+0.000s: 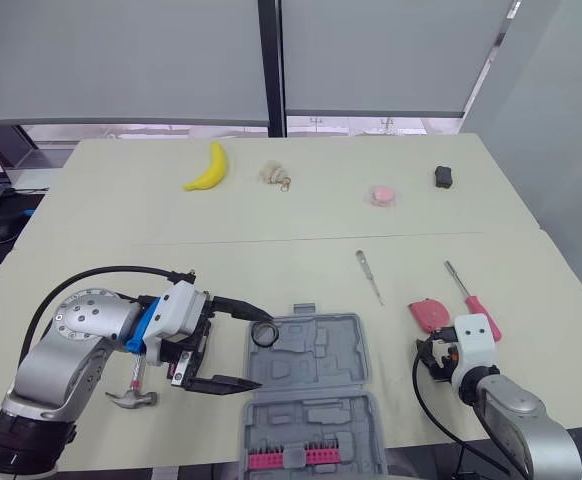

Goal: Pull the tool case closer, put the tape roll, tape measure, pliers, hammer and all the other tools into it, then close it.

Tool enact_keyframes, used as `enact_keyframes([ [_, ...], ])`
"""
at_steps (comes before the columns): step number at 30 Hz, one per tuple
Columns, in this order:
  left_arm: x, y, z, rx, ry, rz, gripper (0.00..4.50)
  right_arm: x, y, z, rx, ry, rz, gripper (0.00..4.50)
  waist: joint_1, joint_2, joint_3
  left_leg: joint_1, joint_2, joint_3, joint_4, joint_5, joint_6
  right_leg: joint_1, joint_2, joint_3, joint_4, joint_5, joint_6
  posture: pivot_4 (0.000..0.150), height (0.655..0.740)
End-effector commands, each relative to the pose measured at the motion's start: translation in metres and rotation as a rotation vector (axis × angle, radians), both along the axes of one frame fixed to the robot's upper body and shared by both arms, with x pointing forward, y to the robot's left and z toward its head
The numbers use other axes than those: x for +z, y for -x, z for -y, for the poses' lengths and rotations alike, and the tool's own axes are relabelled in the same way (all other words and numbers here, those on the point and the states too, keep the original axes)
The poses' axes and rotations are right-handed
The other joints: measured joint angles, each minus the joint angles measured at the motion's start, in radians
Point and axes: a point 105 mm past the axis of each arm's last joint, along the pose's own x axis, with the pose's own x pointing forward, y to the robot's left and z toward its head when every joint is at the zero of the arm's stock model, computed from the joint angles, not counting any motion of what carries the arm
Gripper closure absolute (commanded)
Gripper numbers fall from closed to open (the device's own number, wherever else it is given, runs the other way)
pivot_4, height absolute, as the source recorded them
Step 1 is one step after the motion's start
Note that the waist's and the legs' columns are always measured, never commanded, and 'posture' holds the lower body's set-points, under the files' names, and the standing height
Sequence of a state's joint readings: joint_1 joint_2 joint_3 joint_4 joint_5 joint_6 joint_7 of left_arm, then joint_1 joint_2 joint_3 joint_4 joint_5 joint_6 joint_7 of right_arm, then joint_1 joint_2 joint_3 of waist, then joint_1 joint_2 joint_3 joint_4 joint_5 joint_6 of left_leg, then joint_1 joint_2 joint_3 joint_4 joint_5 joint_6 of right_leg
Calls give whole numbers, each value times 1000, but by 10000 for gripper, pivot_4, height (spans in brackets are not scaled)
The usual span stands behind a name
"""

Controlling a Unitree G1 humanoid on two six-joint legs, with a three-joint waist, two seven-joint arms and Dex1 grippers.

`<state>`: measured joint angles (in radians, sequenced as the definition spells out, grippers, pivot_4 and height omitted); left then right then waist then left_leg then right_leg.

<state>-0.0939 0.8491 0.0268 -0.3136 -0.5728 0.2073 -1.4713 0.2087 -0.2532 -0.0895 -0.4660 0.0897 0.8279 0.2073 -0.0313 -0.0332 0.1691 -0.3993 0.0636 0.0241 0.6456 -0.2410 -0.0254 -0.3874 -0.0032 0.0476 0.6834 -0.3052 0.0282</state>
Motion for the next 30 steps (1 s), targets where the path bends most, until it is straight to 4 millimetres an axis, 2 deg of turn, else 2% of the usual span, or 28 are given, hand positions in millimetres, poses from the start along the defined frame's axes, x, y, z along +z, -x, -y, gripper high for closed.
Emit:
enact_keyframes([
  [1, 3, 2, 3, -22, 0, 35, 0, -1, -3, -2, 10, 8, 6, 19835, 0, 0, 0, 0, 0, 0, 0, 0, 0, 0, 0, 0, 0, 0, 0, 1500, 7274],
  [7, 2, -2, 4, -13, -1, 42, 0, -6, -1, -3, 35, 17, -15, 33453, 0, -1, -1, 0, 0, 0, 0, 0, 0, 0, 0, 0, 0, 0, 0, 1500, 7274],
  [13, 0, -3, 2, -9, -11, 46, 0, -9, 7, -5, 90, 41, -33, 44841, 1, -1, -1, 0, 0, 0, 0, 0, 0, 0, 0, 0, 0, 0, 0, 1500, 7274],
  [20, 0, -2, 3, -17, -23, 44, 0, -5, 14, -6, 166, 55, -46, 44841, 1, -1, -1, 0, 0, -1, 0, 0, 0, 0, 0, 0, 0, 0, -1, 1500, 7274],
  [30, -4, 6, 1, -38, -73, 39, 0, -2, 41, -15, 341, 15, -149, 44841, 2, -1, -1, 0, 0, -1, 0, 0, 0, 0, 0, -1, 0, 0, -1, 1500, 7274],
])
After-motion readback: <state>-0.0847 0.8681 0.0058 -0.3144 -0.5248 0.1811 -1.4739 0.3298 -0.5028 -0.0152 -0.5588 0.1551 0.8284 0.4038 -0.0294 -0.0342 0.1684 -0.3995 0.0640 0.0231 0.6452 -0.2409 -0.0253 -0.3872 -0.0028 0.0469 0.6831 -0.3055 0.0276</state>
